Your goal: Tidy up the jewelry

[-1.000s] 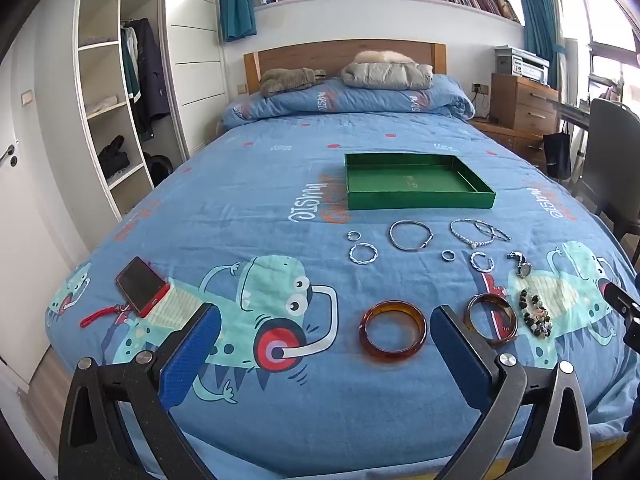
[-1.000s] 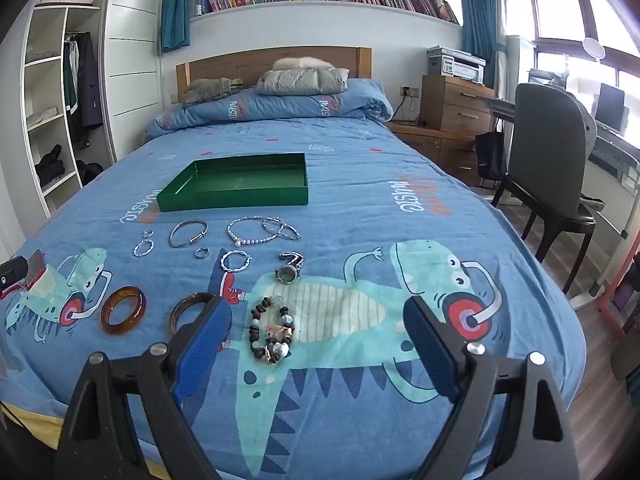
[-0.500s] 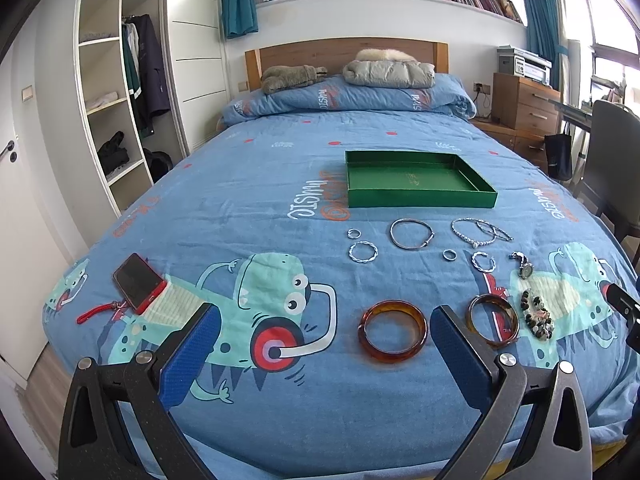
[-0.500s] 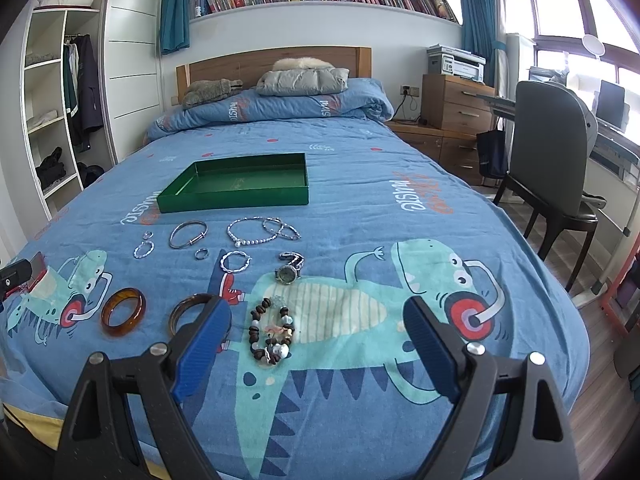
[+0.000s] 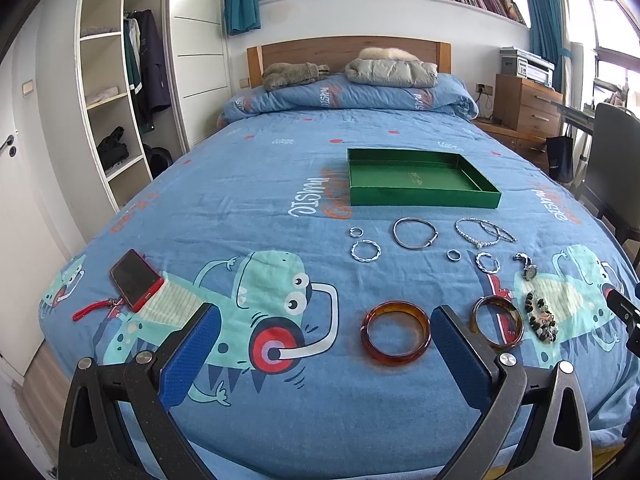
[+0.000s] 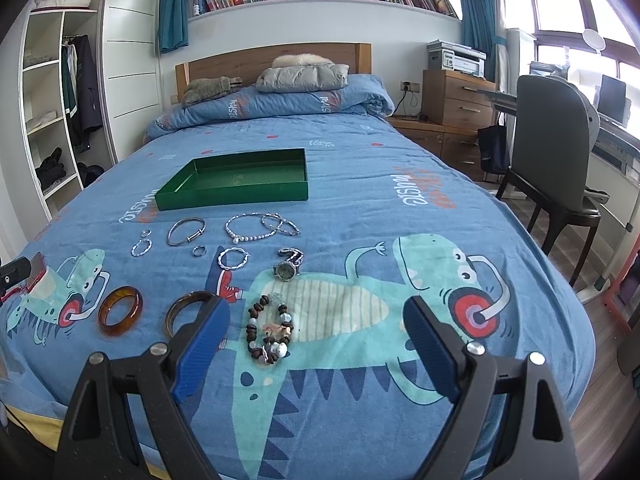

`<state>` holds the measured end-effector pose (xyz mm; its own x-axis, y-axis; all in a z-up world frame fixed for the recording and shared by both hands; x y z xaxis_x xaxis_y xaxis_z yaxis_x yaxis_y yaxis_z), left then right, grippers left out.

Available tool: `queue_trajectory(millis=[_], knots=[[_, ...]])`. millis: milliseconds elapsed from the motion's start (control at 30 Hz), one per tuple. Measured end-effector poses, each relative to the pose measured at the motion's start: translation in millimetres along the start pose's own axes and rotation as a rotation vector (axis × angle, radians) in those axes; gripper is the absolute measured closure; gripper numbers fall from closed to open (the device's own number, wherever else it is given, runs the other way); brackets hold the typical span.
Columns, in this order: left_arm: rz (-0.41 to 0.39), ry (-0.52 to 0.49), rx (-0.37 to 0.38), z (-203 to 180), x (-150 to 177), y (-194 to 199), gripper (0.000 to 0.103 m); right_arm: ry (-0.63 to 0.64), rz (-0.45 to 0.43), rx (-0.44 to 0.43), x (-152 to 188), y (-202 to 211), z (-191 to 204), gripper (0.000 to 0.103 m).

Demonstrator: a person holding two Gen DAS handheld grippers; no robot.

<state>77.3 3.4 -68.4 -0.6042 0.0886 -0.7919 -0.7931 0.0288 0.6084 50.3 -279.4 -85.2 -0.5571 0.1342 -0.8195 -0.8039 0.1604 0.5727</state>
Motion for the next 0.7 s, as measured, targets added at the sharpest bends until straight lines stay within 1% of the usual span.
queue_trajectory(millis=[300,400,700], knots=[[0.015,0.021,0.014,1.8,1.7,-7.9,0.000,0.010,0.014,-0.009,4.5,-9.7,1.7,0.015],[0.015,0.025,0.009,3.9,2.3,-12.0,0.000,0.012,0.023,-0.015,7.8,-13.9,3.9,0.016],[0.052,0.021,0.013,2.6,11.8,-31.4,0.000,0.026,0.061,-0.051,20.0,-29.5,13.5,0.016]])
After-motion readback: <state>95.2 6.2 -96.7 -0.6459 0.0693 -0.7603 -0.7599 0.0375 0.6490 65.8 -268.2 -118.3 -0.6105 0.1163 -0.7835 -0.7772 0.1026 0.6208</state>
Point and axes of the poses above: each gripper's, at about its wrist camera, not at the fingertips, and y roughly against the way its jaws point, z to its left, x to its underside, the point moved 8 cm from there along -y, roughly the way its jaws point, and after that the axes turned 1 degree about x, right-handed, at the moved point
